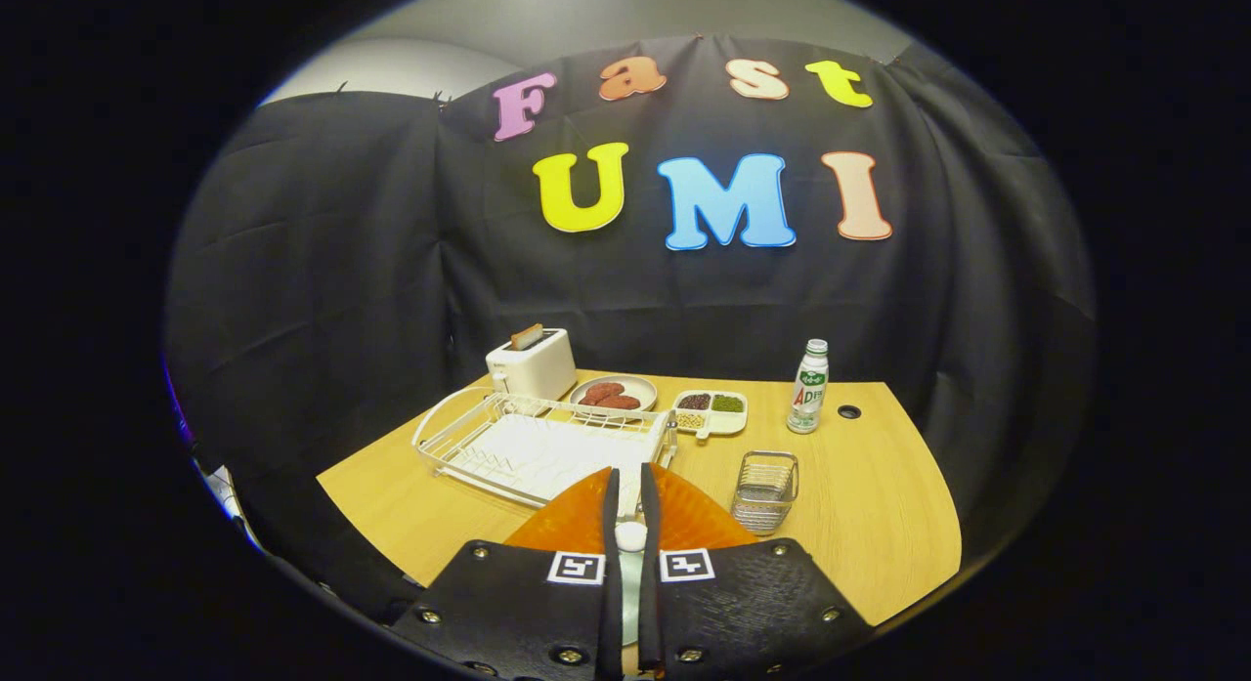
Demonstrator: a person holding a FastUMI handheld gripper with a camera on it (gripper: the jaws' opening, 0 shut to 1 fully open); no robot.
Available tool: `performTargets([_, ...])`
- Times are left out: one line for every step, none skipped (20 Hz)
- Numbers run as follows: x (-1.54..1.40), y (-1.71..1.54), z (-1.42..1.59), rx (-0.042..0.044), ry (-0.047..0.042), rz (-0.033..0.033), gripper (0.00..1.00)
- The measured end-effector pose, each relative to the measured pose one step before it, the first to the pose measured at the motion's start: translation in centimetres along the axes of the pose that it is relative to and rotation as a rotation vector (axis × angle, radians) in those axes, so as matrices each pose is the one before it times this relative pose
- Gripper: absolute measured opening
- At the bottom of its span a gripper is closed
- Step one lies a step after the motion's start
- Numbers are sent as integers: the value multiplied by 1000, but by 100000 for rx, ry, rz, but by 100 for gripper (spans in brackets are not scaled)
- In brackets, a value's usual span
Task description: Take the plate from the dish rack, then take the spoon from the basket and place it into the plate.
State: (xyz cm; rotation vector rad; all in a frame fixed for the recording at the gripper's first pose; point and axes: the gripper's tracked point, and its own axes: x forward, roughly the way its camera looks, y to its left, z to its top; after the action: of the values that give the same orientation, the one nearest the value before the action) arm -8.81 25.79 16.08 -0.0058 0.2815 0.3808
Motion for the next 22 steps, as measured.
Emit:
performTargets([171, 451, -329, -580, 785, 1143, 6])
performTargets([222, 355, -313, -497, 888, 594, 6])
performTargets([311, 270, -489, -396, 1239, 676, 6])
performTargets([291, 318, -527, -118, 1533, 793, 6])
performTargets([480, 287, -639, 12, 1386, 1166, 6])
performTargets([334, 404, -456, -265, 1274, 1080, 6])
performTargets([360, 277, -538, -541, 1493, 732, 6])
performTargets([343, 259, -481, -628, 1441, 658, 6])
performTargets([453, 403, -463, -402, 1601, 1124, 6])
performTargets([478, 373, -468, -247, 1448, 856, 6])
performTargets([450, 384, -437, -443, 1330, 696, 6])
performTargets([388, 353, -197, -627, 1201, 697, 6])
performTargets([529, 408, -219, -789, 774, 892, 6])
performTargets([413, 348, -246, -859, 929, 898, 6])
performTargets([367, 397, -233, -740, 856, 732, 6])
performTargets([408, 309, -224, -585, 803, 621, 6])
performTargets([419, 177, -192, -332, 969, 469, 6])
performTargets([354, 224, -130, -50, 677, 743, 6])
performTargets([452, 215, -181, -136, 529, 368, 6])
performTargets([394, 160, -1, -295, 499, 169, 6])
performTargets([487, 182, 49, -274, 434, 324, 6])
performTargets([529, 192, -91, -274, 523, 474, 6])
